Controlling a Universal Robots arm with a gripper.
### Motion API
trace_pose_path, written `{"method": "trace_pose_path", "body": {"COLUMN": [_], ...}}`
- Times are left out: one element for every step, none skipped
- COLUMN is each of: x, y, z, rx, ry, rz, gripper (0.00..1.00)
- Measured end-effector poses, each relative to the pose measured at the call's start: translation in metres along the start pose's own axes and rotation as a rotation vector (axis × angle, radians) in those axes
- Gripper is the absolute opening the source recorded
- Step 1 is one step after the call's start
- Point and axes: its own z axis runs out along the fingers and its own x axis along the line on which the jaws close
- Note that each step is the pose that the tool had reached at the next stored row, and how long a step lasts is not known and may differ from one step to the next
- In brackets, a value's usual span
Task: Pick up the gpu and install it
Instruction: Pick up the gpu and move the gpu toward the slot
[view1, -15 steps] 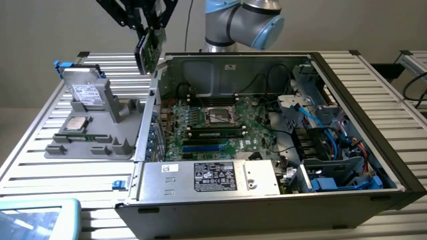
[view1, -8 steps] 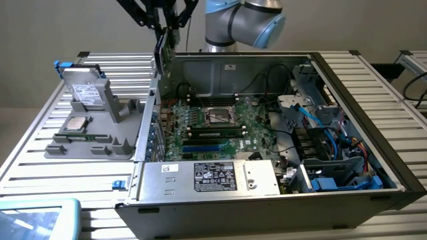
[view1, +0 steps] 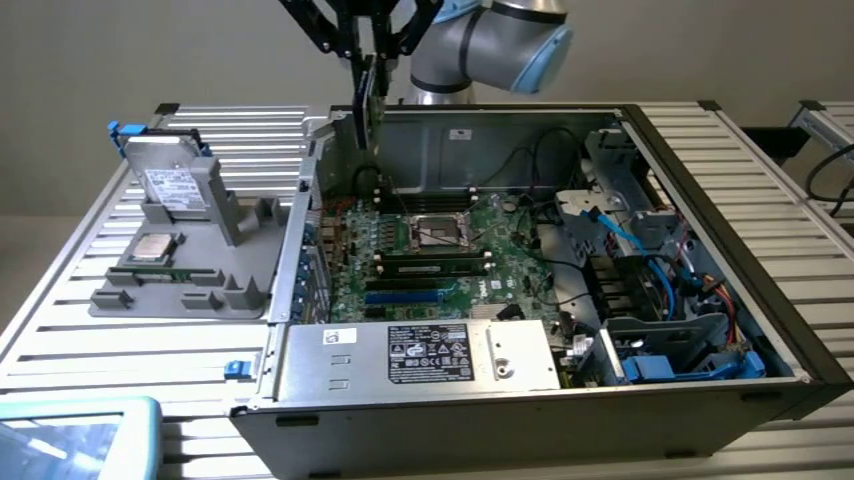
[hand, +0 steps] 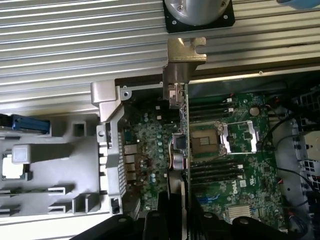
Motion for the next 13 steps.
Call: {"method": "trace_pose_path", "body": {"x": [-0.005,-0.009,-0.014,-0.018,-0.023,-0.027,-0.031,-0.035,-0.039,-0.043,-0.047,-0.051,-0.055], "y": [-0.0003,-0.0007,-0.0013,-0.0022,-0.0033,-0.0046,-0.0060,-0.0073,-0.0086,-0.0100,-0.0113,-0.0125,-0.0138], "z": [0.0000,0.0001,0.0001,0.0001,0.0001,0.0002,0.0002,0.0004,0.0006,0.0008,0.0011,0.0013,0.0017], "rx": [0.0001,0.0001,0.0001,0.0001,0.0001,0.0002,0.0003,0.0004,0.0004,0.0005,0.0005,0.0006,0.0006], "ry": [0.0002,0.0005,0.0007,0.0009,0.0014,0.0019,0.0025,0.0029,0.0032,0.0035,0.0039,0.0043,0.0047], "rz": [0.000,0.000,0.000,0.000,0.000,0.000,0.000,0.000,0.000,0.000,0.000,0.000,0.000], "gripper": [0.27,0.27,0.27,0.27,0.27,0.27,0.27,0.27,0.27,0.27,0.27,0.27,0.27]}}
